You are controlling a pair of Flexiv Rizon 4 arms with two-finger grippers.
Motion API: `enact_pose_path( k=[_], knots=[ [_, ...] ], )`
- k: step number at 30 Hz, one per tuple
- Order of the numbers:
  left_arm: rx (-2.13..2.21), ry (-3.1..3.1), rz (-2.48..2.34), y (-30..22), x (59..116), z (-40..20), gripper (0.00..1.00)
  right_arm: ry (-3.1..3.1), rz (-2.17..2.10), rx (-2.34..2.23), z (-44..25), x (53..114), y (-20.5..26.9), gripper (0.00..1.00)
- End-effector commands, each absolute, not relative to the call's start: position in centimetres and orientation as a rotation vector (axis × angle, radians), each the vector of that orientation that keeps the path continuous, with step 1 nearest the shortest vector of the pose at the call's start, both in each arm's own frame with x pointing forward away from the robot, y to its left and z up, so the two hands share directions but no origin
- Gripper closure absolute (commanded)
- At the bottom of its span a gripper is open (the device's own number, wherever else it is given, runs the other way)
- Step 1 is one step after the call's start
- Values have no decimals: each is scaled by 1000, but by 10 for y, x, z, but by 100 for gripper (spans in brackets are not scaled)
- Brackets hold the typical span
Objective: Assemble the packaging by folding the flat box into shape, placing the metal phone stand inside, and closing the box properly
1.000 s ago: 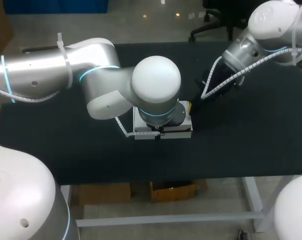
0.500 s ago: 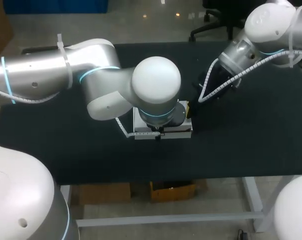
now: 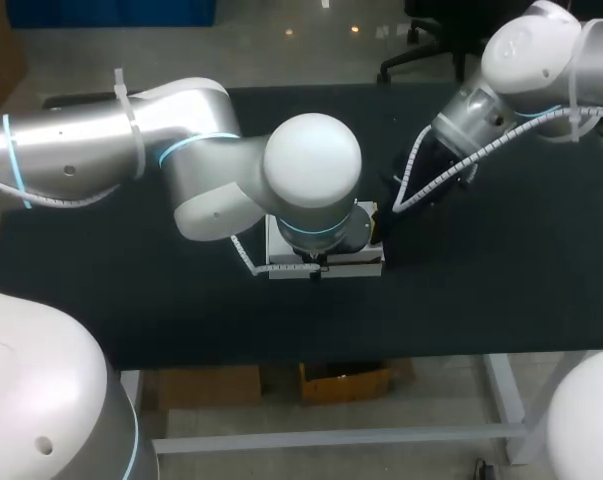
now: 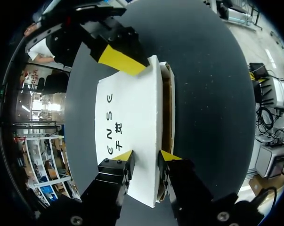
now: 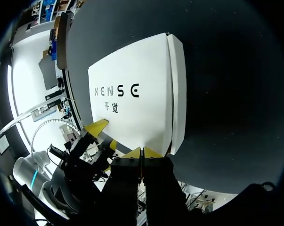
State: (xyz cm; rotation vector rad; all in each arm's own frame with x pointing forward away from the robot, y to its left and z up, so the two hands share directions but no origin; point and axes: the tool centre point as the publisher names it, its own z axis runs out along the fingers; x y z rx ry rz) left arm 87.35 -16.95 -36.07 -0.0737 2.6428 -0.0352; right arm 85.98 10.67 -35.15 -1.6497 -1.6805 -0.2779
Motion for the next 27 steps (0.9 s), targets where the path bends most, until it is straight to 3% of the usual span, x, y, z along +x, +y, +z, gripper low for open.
enact_pose_path(
  k=[1, 27],
  knots=[
    [-76, 2637, -28, -171, 873, -361, 66, -1677, -277, -1648, -354, 860, 107, 100],
    [-118, 2620, -73, -160, 864, -355, 62, -1660, -267, -1655, -360, 860, 105, 100]
  ],
)
